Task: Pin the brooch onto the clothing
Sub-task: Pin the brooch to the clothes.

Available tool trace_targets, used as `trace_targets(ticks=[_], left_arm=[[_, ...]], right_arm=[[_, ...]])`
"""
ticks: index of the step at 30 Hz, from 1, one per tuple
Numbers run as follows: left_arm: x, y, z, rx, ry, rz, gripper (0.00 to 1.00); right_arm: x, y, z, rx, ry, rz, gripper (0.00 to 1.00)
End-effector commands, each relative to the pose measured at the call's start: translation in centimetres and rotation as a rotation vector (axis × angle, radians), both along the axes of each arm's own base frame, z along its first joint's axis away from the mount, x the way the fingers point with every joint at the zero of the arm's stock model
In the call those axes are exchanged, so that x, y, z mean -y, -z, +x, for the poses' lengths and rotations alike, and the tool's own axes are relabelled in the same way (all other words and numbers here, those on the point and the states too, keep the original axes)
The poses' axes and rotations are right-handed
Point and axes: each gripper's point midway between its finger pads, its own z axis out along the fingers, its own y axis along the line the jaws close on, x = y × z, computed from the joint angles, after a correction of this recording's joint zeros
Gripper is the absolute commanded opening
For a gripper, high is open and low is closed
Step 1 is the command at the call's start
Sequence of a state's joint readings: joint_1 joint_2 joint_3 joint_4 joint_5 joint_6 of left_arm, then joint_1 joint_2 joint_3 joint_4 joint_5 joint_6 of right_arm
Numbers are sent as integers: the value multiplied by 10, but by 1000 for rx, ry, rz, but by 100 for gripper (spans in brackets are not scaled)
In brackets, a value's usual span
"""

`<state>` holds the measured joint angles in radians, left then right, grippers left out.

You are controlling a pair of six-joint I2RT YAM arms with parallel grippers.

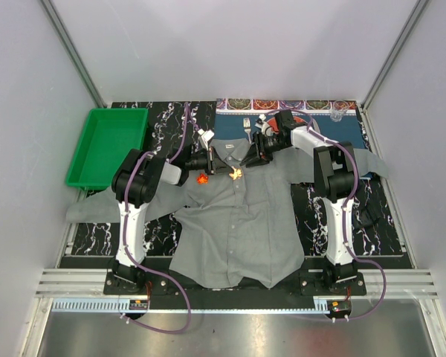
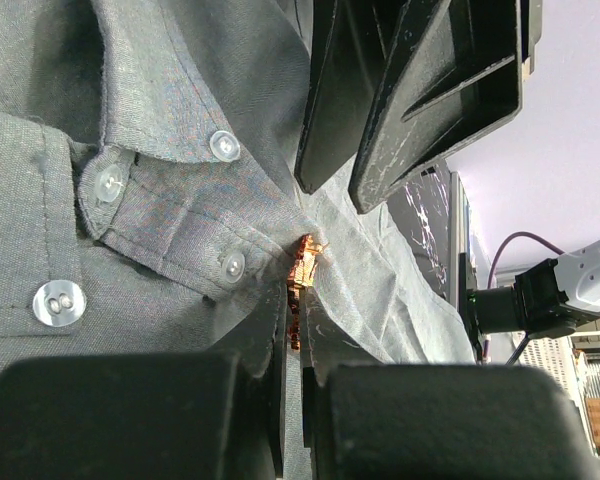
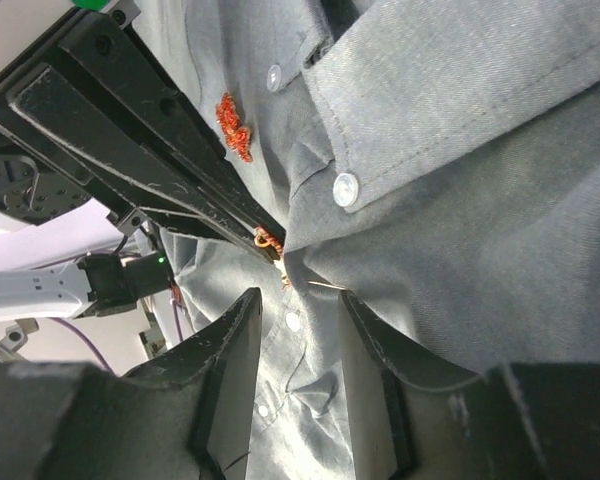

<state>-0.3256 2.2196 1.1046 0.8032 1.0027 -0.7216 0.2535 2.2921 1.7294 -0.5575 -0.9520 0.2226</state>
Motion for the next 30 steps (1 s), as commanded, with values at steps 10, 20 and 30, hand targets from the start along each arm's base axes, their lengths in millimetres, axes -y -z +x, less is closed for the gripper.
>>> trace_targets(ticks=[10, 20, 30], left_arm=[[5, -15, 8, 94, 17, -22, 0], [7, -14, 9, 92, 18, -18, 0], [7, -14, 9, 95, 24, -13, 0]], right_arm=[[0, 4, 7, 38, 16, -45, 45], [-8, -6, 6, 59, -20, 9, 39], [-11, -9, -8, 41, -58, 35, 30]])
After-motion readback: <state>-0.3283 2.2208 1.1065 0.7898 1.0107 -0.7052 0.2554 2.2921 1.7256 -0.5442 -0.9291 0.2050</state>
